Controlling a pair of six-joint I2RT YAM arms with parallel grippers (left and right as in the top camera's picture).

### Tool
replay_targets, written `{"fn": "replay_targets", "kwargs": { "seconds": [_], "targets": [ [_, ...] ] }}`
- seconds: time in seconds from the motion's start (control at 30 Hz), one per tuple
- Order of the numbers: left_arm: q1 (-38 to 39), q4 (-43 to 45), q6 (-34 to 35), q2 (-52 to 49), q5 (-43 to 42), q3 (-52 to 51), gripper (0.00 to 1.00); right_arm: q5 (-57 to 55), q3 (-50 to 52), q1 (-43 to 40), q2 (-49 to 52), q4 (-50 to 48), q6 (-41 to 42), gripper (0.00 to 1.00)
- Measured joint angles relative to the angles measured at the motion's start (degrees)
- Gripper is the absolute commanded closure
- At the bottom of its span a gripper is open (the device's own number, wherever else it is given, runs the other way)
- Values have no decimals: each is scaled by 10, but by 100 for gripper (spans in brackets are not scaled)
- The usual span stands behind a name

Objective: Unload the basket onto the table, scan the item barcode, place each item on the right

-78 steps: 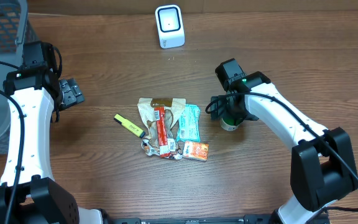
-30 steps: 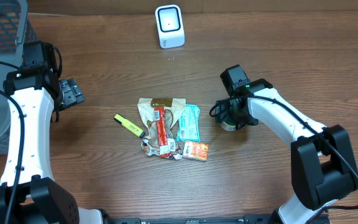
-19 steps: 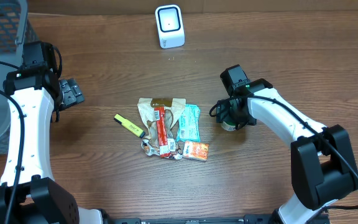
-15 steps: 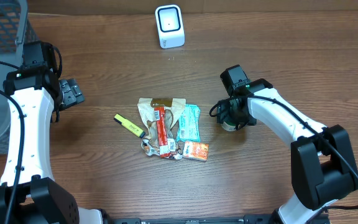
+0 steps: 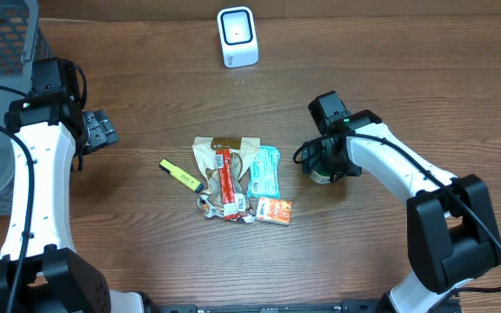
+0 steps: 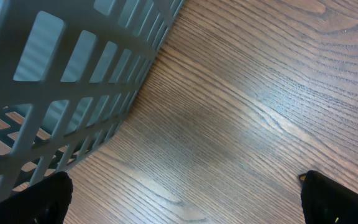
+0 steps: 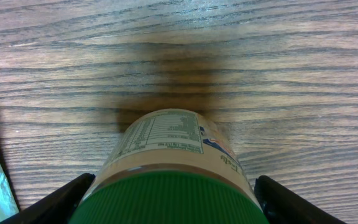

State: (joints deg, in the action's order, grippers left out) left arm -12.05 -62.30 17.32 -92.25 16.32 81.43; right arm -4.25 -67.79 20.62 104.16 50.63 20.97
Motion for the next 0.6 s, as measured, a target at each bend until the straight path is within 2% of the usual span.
{"fn": "replay_targets", "kwargs": {
  "seconds": [0.13,0.17,0.33,0.6],
  "targets": [
    [0,0,0,0,0,0,0,0,7,0,0,-2,0,20],
    [0,0,0,0,0,0,0,0,11,0,0,-3,0,23],
    [0,0,0,0,0,0,0,2,16,0,0,-5,0,26],
    [0,0,0,0,0,0,0,3,16,0,1,-9,0,19]
  ]
}}
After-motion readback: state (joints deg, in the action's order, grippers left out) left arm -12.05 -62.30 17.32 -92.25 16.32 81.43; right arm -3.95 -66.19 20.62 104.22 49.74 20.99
